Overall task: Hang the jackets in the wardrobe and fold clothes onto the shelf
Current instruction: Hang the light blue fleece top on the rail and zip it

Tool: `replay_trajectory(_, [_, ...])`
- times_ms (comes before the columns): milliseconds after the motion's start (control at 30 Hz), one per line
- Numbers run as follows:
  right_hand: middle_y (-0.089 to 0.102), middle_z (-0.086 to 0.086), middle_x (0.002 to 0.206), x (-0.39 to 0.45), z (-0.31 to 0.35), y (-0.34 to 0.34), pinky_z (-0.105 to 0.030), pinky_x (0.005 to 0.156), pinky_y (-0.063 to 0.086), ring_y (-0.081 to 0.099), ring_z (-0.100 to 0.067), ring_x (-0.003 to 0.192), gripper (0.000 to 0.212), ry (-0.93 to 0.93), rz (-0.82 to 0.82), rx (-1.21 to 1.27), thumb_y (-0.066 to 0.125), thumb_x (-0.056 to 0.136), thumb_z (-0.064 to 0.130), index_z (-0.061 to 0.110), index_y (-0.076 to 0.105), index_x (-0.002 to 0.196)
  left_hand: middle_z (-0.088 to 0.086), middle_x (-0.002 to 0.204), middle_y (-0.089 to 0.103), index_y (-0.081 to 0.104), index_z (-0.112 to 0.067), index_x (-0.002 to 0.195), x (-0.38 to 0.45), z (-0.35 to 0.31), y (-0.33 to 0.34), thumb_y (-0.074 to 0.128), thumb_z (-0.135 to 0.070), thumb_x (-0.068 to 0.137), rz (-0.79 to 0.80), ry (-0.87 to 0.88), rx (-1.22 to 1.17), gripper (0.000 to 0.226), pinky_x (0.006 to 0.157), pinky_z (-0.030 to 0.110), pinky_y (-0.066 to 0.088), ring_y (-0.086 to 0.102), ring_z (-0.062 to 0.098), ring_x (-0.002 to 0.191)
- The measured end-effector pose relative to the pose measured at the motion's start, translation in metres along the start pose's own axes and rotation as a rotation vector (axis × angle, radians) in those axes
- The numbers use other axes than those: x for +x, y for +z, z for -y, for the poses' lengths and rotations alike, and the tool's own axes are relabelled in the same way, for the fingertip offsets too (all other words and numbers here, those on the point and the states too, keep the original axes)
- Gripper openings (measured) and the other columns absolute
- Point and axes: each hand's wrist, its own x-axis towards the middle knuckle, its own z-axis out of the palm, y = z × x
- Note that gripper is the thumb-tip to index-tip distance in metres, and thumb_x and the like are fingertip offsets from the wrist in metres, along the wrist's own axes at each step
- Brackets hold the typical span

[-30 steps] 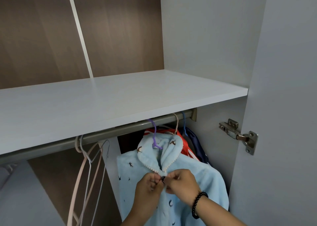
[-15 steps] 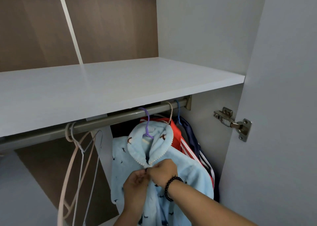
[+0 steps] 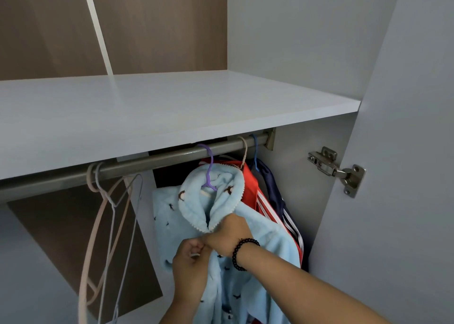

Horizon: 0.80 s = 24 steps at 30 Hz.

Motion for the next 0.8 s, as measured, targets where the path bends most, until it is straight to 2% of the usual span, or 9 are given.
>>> replay_trajectory(67, [0.054,0.006,0.050,-0.002,-0.001,-0.002,-0.024,0.047,0.046,0.053,-0.008,0.048,0.018,0.035,-0.007,0.071,0.064,0.066,0.026,0.012,0.057,0.059,0.005,0.077,0.065,0.064,-0.008,0.079,0.002,0.000,0.001,0.071,0.002,0.082,0.001,-0.002,0.001,0.013,0.061,0.005,0.043,0.059,0.018,0.074])
replay_trajectory(133, [0.058,0.001,0.047,-0.003,-0.003,-0.003,-0.026,0.053,0.052,0.056,-0.010,0.047,0.025,0.113,-0.016,0.178,0.064,0.062,0.030,0.006,0.066,0.058,0.004,0.076,0.066,0.065,-0.010,0.078,0.004,-0.002,0.002,0.073,0.001,0.080,0.003,-0.011,-0.017,0.014,0.060,0.005,0.044,0.060,0.017,0.073])
replay_trajectory(267, [0.063,-0.008,0.049,-0.003,-0.010,0.003,-0.039,0.063,0.058,0.065,-0.022,0.056,0.031,0.236,-0.068,0.455,0.071,0.063,0.022,0.015,0.058,0.036,0.004,0.074,0.068,0.068,-0.011,0.078,0.006,-0.005,0.003,0.074,0.006,0.078,0.022,-0.013,-0.094,0.018,0.058,0.005,0.046,0.063,0.014,0.070])
replay_trajectory(367, [0.067,-0.015,0.057,-0.005,-0.019,0.004,-0.049,0.070,0.059,0.065,-0.025,0.059,0.026,0.251,-0.081,0.593,0.074,0.069,0.016,0.010,0.065,0.045,0.007,0.077,0.072,0.070,-0.011,0.083,0.007,-0.003,0.003,0.072,0.005,0.080,0.111,-0.040,-0.166,0.017,0.061,0.011,0.050,0.067,0.017,0.074])
replay_trajectory(433, [0.068,-0.017,0.060,-0.007,-0.026,0.001,-0.045,0.070,0.060,0.064,-0.025,0.059,0.026,0.213,-0.063,0.626,0.074,0.072,0.015,0.010,0.068,0.048,0.006,0.079,0.074,0.071,-0.010,0.088,0.008,-0.003,0.001,0.064,0.007,0.085,0.213,-0.122,-0.259,0.019,0.063,0.018,0.054,0.069,0.016,0.075])
replay_trajectory(533, [0.068,-0.010,0.057,-0.011,-0.034,-0.006,-0.029,0.059,0.056,0.064,-0.015,0.053,0.028,0.089,0.005,0.625,0.070,0.075,0.010,0.014,0.069,0.047,0.016,0.086,0.073,0.071,-0.005,0.091,0.012,-0.005,-0.004,0.056,0.007,0.090,0.355,-0.269,-0.389,0.020,0.065,0.029,0.057,0.070,0.026,0.080])
replay_trajectory(633, [0.066,-0.009,0.056,-0.013,-0.034,-0.015,-0.029,0.056,0.051,0.062,-0.016,0.051,0.019,0.028,0.051,0.602,0.072,0.070,0.013,0.012,0.068,0.052,0.013,0.077,0.073,0.072,-0.010,0.081,0.017,-0.012,-0.010,0.061,0.003,0.089,0.409,-0.188,-0.311,0.019,0.062,0.028,0.057,0.071,0.021,0.072])
replay_trajectory(700, [0.061,-0.011,0.055,-0.011,-0.036,-0.019,-0.032,0.056,0.049,0.059,-0.019,0.051,0.016,-0.002,0.033,0.582,0.073,0.071,0.009,0.004,0.065,0.058,0.010,0.072,0.072,0.069,-0.009,0.081,0.019,-0.018,-0.012,0.066,0.000,0.087,0.419,-0.081,-0.199,0.011,0.061,0.026,0.057,0.070,0.016,0.066])
replay_trajectory(800, [0.056,-0.005,0.052,-0.008,-0.037,-0.021,-0.028,0.053,0.048,0.054,-0.015,0.049,0.019,-0.041,0.010,0.565,0.072,0.073,0.003,0.004,0.062,0.057,0.002,0.076,0.071,0.067,-0.014,0.080,0.022,-0.026,-0.013,0.067,0.001,0.086,0.381,0.101,0.012,0.016,0.063,0.026,0.057,0.068,0.013,0.068])
